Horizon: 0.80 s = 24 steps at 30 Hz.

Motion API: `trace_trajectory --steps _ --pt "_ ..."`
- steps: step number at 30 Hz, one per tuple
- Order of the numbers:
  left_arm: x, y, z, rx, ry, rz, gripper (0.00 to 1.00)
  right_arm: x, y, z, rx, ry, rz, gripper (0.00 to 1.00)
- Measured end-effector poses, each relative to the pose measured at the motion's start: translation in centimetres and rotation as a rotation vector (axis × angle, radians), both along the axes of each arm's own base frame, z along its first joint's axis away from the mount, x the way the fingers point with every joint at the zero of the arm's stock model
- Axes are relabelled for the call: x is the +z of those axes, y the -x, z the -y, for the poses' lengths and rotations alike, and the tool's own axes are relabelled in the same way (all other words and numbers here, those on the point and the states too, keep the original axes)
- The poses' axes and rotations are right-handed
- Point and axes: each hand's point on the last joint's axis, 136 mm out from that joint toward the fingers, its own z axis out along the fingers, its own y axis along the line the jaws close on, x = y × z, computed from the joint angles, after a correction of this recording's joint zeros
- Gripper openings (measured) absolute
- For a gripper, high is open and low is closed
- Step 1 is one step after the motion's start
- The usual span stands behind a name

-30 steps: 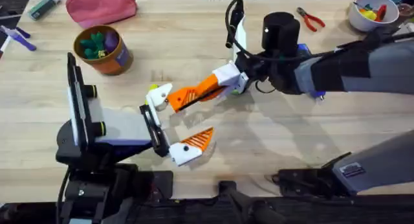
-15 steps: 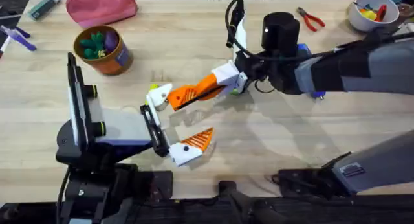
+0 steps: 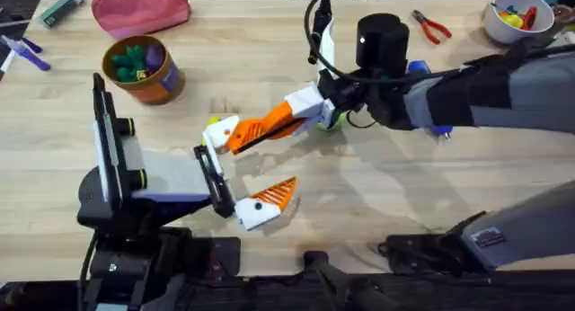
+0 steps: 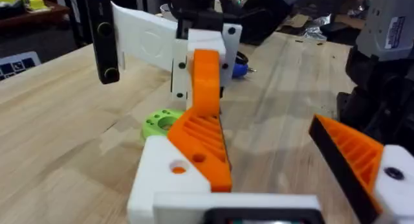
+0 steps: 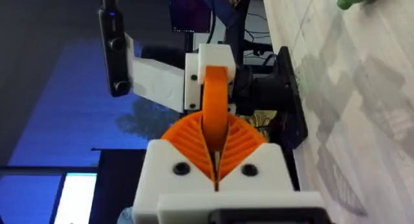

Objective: Pick up the gripper from the table and insert it into the empty holder that is missing its gripper. Then pick up a screw, insert it into the mounting hole, and use the screwdriver to tighten it. Finally, clean up the table by picking up the vegetable and placing it into the bucket.

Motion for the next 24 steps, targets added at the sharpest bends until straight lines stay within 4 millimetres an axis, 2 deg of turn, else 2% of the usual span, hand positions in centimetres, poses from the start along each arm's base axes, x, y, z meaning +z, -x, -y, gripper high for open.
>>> trace_trajectory --steps 24 --pt "0.0 0.0 0.0 0.003 0.001 -0.002 0.950 -0.2 -0.4 -1.3 -0.044 0.020 0.023 0.010"
